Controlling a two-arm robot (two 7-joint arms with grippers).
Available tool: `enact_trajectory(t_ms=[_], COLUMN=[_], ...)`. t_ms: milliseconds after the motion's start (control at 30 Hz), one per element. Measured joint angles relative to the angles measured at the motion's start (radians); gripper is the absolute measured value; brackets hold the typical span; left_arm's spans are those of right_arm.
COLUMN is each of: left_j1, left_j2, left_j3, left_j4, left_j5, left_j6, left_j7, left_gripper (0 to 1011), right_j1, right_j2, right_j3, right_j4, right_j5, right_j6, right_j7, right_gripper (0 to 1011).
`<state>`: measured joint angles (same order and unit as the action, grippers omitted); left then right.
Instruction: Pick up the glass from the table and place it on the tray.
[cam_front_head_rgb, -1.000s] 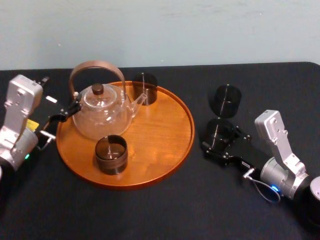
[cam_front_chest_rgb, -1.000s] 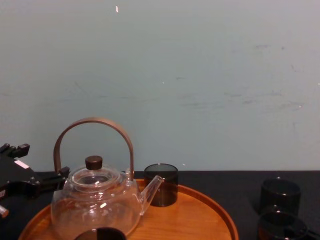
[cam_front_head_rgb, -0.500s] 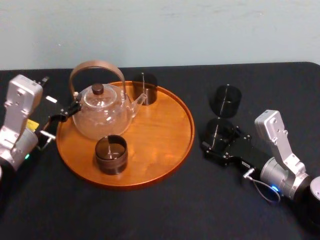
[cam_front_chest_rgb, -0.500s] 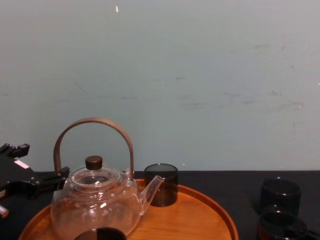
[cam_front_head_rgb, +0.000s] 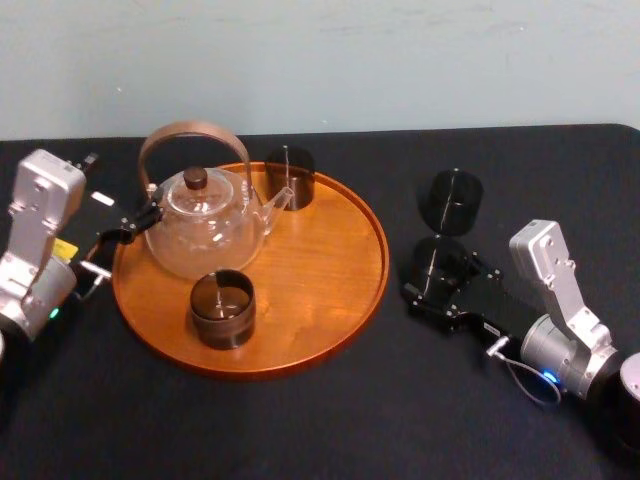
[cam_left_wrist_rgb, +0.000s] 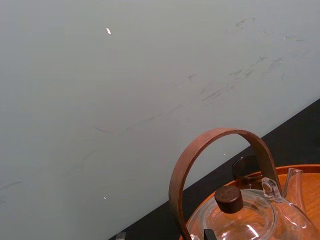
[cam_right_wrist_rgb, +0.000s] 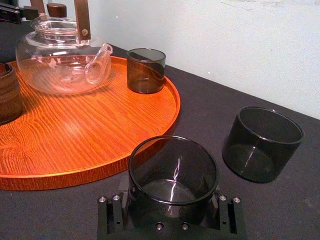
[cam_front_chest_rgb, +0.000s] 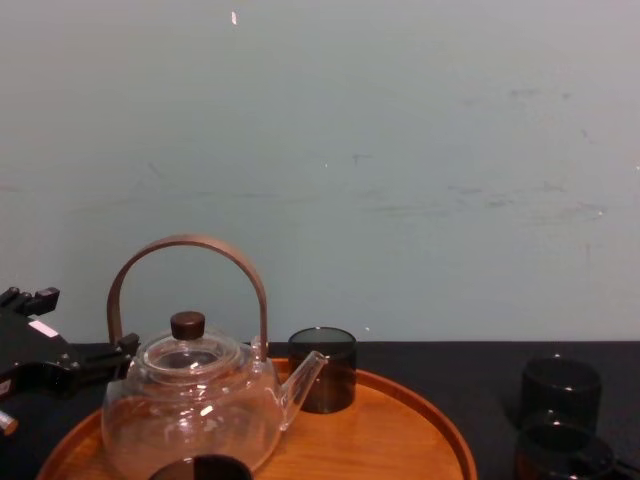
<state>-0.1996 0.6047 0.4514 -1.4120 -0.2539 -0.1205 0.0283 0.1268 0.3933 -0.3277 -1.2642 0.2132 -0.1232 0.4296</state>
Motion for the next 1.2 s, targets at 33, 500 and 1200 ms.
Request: enact_trajectory(t_ms=[33,500,1200], left_j1=[0.000,0.000,0.000], left_j2=[0.000,0.000,0.000], left_j3=[0.000,0.000,0.000], left_j4=[0.000,0.000,0.000], left_j5=[0.000,0.000,0.000], left_j6=[0.000,0.000,0.000], left_j7=[0.000,0.000,0.000], left_gripper=[1009,1010,1009], right_j1=[0.000,0.000,-0.008], right_j2=[0.000,0.000,0.041], right_j3=[0.000,0.000,-0.004], right_j4=[0.000,0.000,-0.125], right_j5=[0.000,0.000,-0.004], right_j6=[0.000,0.000,0.097], right_j7=[0.000,0.000,0.017], right_gripper=[916,916,917])
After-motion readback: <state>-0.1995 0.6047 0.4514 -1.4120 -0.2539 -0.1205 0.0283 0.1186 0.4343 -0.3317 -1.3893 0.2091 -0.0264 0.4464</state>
